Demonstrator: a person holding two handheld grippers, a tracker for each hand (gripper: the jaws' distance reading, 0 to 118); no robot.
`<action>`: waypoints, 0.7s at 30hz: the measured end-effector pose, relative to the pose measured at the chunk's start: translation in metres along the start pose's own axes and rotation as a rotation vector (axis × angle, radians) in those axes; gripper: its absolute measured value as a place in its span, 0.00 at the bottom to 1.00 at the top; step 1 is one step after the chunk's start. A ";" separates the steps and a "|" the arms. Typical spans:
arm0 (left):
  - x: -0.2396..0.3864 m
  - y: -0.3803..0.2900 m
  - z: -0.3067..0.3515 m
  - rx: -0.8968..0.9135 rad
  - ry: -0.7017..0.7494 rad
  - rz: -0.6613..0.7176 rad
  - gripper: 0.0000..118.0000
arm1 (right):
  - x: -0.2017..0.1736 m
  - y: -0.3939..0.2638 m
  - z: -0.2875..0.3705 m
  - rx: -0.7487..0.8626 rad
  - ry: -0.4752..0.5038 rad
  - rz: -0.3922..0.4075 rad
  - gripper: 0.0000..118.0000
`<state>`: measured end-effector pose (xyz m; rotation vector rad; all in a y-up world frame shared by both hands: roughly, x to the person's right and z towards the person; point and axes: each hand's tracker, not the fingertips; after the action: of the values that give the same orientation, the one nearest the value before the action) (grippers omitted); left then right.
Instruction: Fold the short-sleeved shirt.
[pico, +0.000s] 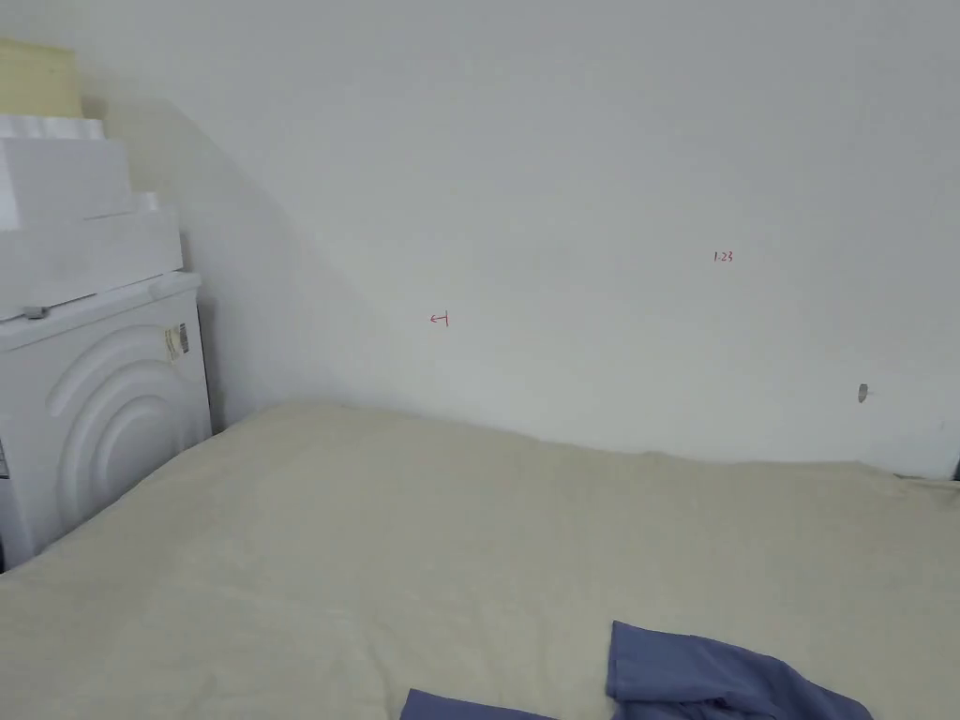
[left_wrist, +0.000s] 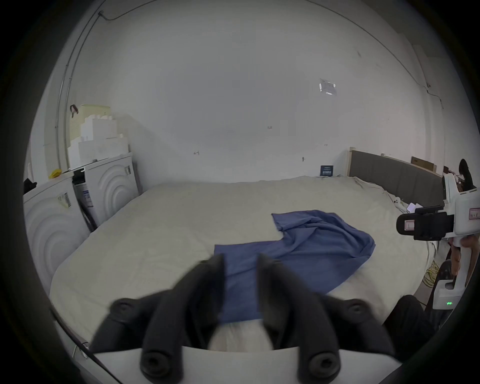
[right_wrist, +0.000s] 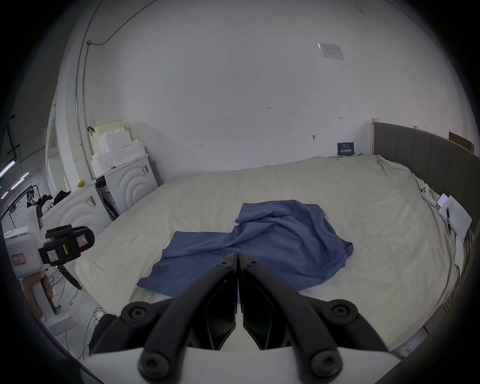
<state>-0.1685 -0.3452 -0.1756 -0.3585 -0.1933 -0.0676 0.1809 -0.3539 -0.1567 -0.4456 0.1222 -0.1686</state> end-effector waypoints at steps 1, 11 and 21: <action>-0.003 -0.005 0.002 0.006 0.003 0.004 0.07 | 0.000 -0.002 0.001 -0.005 0.000 0.001 0.00; -0.002 -0.030 0.006 0.057 0.084 -0.153 0.00 | 0.004 -0.011 0.005 -0.023 -0.014 -0.013 0.00; -0.004 -0.028 0.005 0.042 0.049 -0.060 0.00 | 0.007 -0.010 0.006 -0.023 -0.012 -0.031 0.00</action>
<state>-0.1761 -0.3692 -0.1625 -0.3088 -0.1572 -0.1309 0.1874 -0.3616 -0.1472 -0.4720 0.1058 -0.1954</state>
